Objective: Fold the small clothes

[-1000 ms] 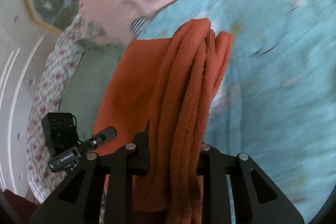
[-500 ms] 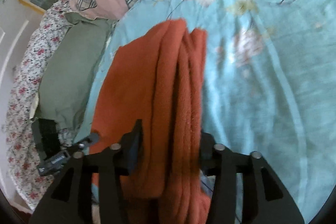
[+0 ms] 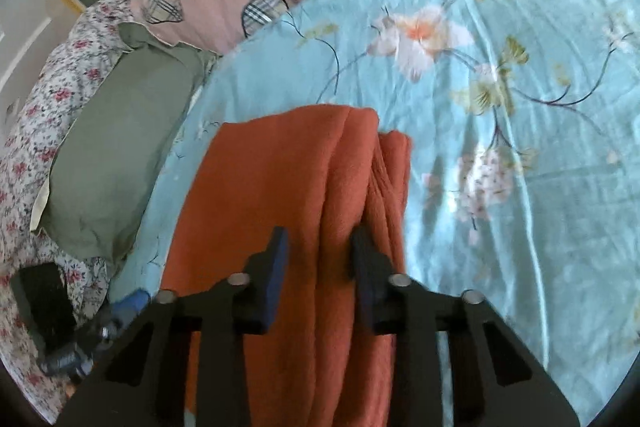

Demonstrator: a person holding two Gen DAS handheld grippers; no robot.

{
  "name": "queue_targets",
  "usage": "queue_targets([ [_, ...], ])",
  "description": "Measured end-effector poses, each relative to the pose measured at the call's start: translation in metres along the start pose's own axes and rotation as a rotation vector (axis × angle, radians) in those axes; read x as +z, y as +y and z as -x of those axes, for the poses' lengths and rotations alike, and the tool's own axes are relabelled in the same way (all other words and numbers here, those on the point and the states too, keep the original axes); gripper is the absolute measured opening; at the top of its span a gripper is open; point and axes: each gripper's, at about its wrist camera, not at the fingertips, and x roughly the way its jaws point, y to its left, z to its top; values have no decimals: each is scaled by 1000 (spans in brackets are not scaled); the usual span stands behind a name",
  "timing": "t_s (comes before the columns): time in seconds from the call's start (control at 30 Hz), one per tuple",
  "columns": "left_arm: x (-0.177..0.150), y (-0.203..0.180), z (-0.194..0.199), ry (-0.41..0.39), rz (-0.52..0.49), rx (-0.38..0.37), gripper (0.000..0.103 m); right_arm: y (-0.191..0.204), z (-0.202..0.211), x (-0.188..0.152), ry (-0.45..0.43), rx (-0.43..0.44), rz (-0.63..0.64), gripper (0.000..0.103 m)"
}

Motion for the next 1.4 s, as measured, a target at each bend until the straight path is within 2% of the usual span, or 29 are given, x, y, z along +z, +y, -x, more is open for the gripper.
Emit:
queue_targets([
  [0.07,-1,-7,-9,20,-13,-16,48,5,5,4,-17,19,-4,12],
  [0.13,-4,-10,-12,31,-33,-22,48,20,28,6,-90,78,38,12],
  [0.23,-9,-16,-13,39,-59,-43,48,34,56,0,-167,111,73,11],
  [0.37,-12,-18,-18,55,-70,-74,48,5,41,-11,-119,25,23,11],
  [0.43,-13,-20,-22,67,-78,-85,48,-15,27,-17,-83,4,-35,11],
  [0.57,-19,-20,-29,92,-90,-68,44,-32,21,-28,-81,-9,-71,11],
  [0.73,-20,-22,-33,101,-90,-69,44,-30,16,-24,-92,-86,-27,11],
  [0.93,-28,-24,-47,114,-105,-35,44,-37,10,-26,-49,-94,-70,15],
  [1.07,-27,-26,-43,117,-104,-44,47,-18,45,-21,-125,-120,-56,18],
  [1.13,-27,-24,-45,119,-97,-53,47,1,59,-15,-165,-69,-24,18],
  [1.23,-27,-25,-47,116,-85,-58,48,26,44,-4,-123,-18,18,21],
  [1.3,-27,-27,-48,117,-92,-47,49,31,12,5,-48,-23,27,23],
  [1.4,-28,-29,-47,117,-99,-37,49,14,-33,10,52,-108,-10,18],
])
